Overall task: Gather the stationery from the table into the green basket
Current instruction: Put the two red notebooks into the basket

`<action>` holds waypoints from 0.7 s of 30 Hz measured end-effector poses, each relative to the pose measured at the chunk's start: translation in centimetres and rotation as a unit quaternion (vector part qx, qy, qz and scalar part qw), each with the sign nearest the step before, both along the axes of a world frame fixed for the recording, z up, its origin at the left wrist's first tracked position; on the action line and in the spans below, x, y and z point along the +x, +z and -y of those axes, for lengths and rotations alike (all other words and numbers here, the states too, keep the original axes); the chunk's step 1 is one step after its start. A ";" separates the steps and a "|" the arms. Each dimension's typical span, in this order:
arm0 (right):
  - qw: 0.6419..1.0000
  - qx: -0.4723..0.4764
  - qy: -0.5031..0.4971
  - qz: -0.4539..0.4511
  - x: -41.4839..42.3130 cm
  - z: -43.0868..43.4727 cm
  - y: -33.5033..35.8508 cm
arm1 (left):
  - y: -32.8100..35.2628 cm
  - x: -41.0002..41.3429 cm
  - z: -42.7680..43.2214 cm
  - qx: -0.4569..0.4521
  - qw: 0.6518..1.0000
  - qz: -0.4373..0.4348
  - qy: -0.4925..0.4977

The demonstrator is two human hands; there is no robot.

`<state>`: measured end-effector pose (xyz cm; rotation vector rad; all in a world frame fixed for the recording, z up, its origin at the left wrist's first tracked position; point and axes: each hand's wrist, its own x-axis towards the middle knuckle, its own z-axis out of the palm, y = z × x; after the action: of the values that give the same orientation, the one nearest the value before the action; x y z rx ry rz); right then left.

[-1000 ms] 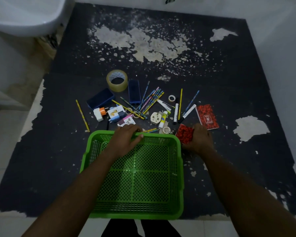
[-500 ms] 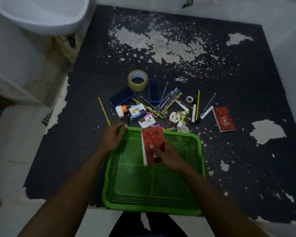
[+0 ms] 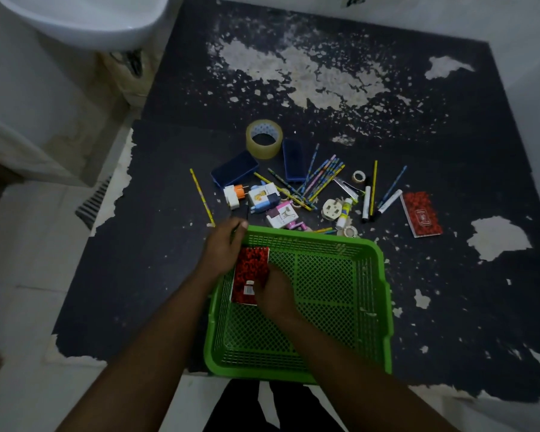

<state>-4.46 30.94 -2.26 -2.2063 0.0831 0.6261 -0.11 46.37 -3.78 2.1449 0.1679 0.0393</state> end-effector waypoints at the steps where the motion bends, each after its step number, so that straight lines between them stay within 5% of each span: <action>1: 0.998 -0.034 0.041 0.037 -0.1 0.4 0.1 | 0.1 0.0 0.0 -0.001 1.000 -0.002 0.001; 5: 0.950 -0.233 0.206 0.036 1.6 1.3 -0.1 | 0.6 0.0 0.2 -0.001 1.000 0.000 0.000; 8: 0.928 -0.274 0.250 0.032 2.4 1.0 0.2 | 0.8 -0.1 0.3 0.010 1.000 0.004 -0.003; 12: 0.937 -0.228 0.263 0.034 2.5 1.5 0.2 | 0.8 -0.1 0.3 0.028 1.000 0.007 -0.009; 16: 0.983 -0.112 0.146 0.004 2.0 2.6 -0.6 | 0.4 0.0 0.3 0.033 0.999 -0.003 -0.003; 21: 0.976 -0.105 0.191 -0.024 0.5 2.8 -1.2 | 0.1 -0.1 0.1 0.039 0.999 -0.010 0.002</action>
<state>-3.99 28.15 -3.46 -2.4346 -0.2696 0.9169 -0.16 46.24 -3.66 2.2229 0.1845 0.0272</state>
